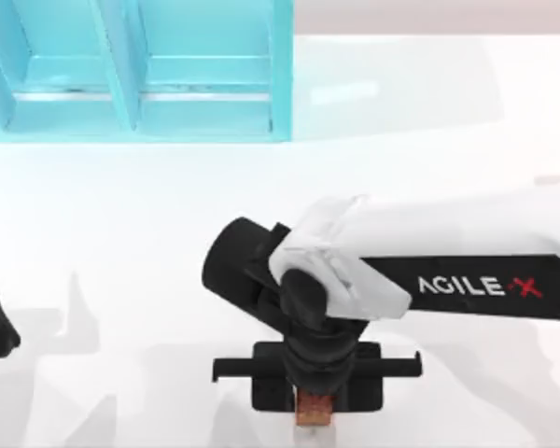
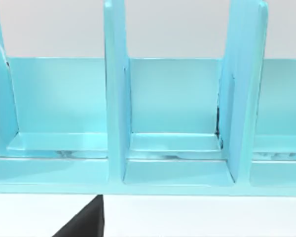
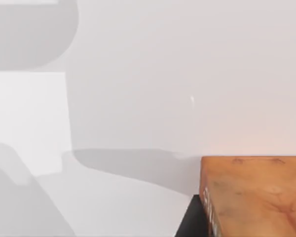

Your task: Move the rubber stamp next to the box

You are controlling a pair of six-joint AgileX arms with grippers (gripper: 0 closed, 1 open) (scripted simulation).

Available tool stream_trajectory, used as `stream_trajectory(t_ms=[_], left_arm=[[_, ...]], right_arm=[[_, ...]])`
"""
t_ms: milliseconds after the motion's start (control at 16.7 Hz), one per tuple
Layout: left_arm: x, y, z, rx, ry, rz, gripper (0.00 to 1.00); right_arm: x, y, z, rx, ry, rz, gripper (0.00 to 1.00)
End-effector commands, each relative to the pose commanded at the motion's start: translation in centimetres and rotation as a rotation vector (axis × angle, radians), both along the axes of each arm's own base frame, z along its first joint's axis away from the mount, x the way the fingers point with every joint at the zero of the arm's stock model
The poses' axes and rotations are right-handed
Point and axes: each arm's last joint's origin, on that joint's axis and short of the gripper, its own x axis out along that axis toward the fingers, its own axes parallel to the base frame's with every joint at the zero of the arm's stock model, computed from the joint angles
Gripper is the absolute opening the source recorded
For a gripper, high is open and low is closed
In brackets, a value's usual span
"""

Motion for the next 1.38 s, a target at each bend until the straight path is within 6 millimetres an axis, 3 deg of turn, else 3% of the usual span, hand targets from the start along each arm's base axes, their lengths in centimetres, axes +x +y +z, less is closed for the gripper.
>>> stream_trajectory(t_ms=[180,600,960,1080,1200,1380], left_arm=[[0.0,0.0,0.0,0.0,0.0,0.0,1.0],[0.0,0.0,0.0,0.0,0.0,0.0,1.0],[0.0,0.0,0.0,0.0,0.0,0.0,1.0],[0.0,0.0,0.0,0.0,0.0,0.0,1.0],[0.0,0.0,0.0,0.0,0.0,0.0,1.0],[0.0,0.0,0.0,0.0,0.0,0.0,1.0]], right_arm=[[0.1,0.0,0.5,0.003,-0.003,-0.003,0.0],[0.1,-0.1,5.0,0.001,-0.001,-0.003,0.0],[0.6,-0.2,5.0,-0.003,0.002,-0.004,0.0],[2.6,-0.7,5.6,-0.003,0.003,-0.003,0.0],[5.9,-2.2,6.6,-0.005,0.006,-0.006,0.0],[12.1,-6.8,8.1,-0.015,0.02,-0.007,0.0]])
